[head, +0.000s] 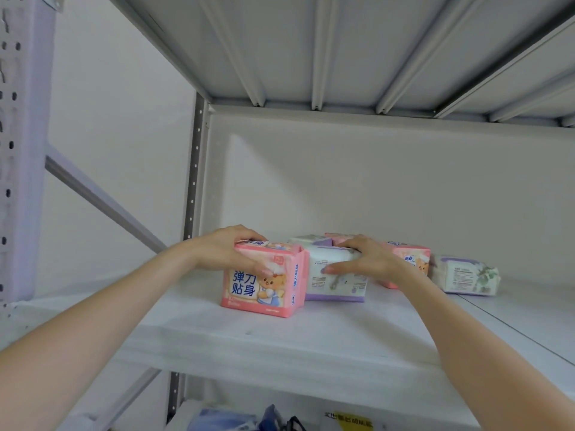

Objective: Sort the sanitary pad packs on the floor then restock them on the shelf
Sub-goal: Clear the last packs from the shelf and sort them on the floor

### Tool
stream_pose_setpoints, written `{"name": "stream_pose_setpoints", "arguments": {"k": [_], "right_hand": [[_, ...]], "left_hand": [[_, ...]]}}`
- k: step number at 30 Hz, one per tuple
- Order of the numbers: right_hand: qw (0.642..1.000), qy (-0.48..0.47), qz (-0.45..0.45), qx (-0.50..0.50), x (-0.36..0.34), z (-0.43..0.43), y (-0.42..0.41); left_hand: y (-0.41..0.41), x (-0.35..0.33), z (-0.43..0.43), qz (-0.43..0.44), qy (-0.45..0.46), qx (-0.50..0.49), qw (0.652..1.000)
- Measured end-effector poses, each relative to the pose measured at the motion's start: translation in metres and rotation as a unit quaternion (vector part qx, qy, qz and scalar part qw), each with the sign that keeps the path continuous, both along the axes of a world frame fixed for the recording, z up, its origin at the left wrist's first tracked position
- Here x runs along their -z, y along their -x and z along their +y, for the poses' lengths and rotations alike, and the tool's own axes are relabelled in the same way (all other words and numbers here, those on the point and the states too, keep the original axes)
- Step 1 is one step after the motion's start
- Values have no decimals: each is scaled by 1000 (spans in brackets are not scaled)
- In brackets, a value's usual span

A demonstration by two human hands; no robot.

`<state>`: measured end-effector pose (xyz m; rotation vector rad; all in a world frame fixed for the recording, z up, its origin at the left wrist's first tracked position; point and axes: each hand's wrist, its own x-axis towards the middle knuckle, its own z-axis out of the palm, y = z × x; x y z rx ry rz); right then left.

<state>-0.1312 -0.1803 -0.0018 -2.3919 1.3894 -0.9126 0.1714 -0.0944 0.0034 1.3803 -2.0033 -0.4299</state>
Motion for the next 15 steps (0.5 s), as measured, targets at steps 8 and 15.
{"name": "stream_pose_setpoints", "arguments": {"k": [8, 15], "right_hand": [[1000, -15, -17, -2, 1, 32, -1], [999, 18, -23, 38, 13, 60, 11]], "left_hand": [[-5, 4, 17, 14, -45, 17, 999], [0, 15, 36, 100, -27, 17, 994]]}}
